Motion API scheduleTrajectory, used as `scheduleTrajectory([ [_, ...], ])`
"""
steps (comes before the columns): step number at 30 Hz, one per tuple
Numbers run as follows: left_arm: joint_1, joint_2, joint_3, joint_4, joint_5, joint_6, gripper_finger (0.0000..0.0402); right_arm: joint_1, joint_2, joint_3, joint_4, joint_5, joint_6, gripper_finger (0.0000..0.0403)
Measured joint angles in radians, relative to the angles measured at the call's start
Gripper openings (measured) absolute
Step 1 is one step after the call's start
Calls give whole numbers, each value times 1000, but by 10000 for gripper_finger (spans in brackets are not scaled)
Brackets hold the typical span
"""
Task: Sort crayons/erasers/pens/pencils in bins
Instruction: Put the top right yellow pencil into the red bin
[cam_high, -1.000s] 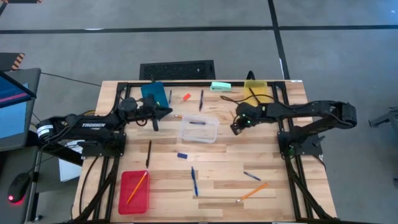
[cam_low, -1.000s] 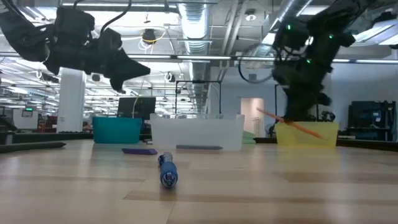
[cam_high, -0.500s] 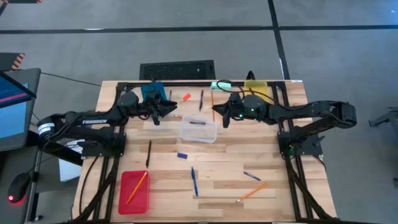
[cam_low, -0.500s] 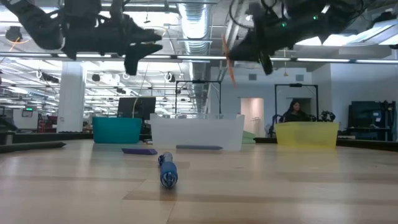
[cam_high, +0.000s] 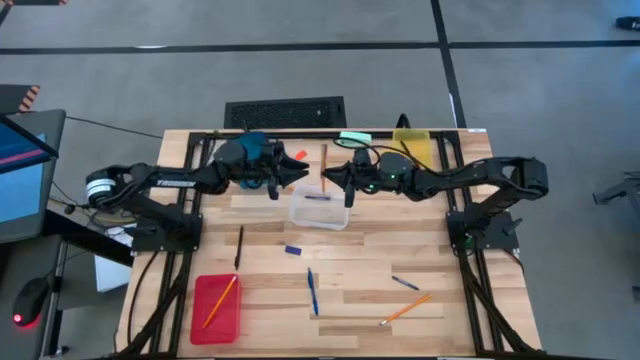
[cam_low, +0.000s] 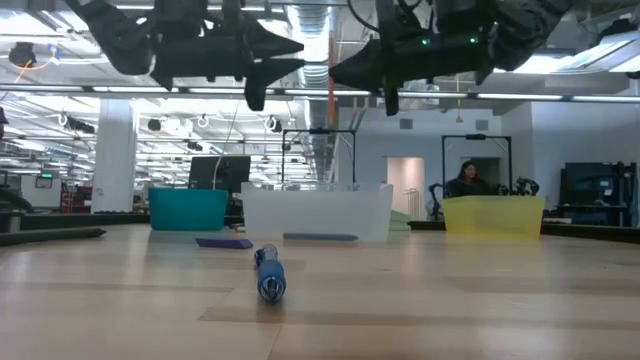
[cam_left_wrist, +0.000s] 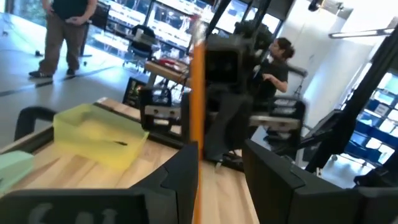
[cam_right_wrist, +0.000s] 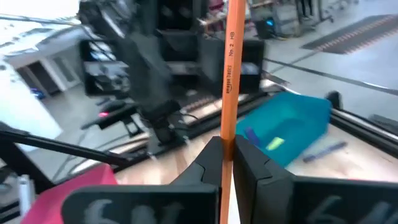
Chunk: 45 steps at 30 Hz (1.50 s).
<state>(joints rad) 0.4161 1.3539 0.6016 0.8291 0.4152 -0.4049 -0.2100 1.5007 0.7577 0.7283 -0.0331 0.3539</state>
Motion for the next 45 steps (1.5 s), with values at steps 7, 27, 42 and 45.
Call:
scheduleTrajectory([
  [7, -2, 59, 33, 66, 34, -21, 116, 8, 10, 16, 16, -23, -14, 30],
  [27, -17, 74, 106, 24, 23, 1, 116, 14, 10, 16, 37, -46, -37, 31],
  [42, -38, 134, 130, 61, 8, 19, 116, 13, 10, 16, 44, -67, -49, 29],
  [45, -37, 188, 172, 62, 59, -7, 116, 13, 10, 16, 40, -72, -49, 28],
])
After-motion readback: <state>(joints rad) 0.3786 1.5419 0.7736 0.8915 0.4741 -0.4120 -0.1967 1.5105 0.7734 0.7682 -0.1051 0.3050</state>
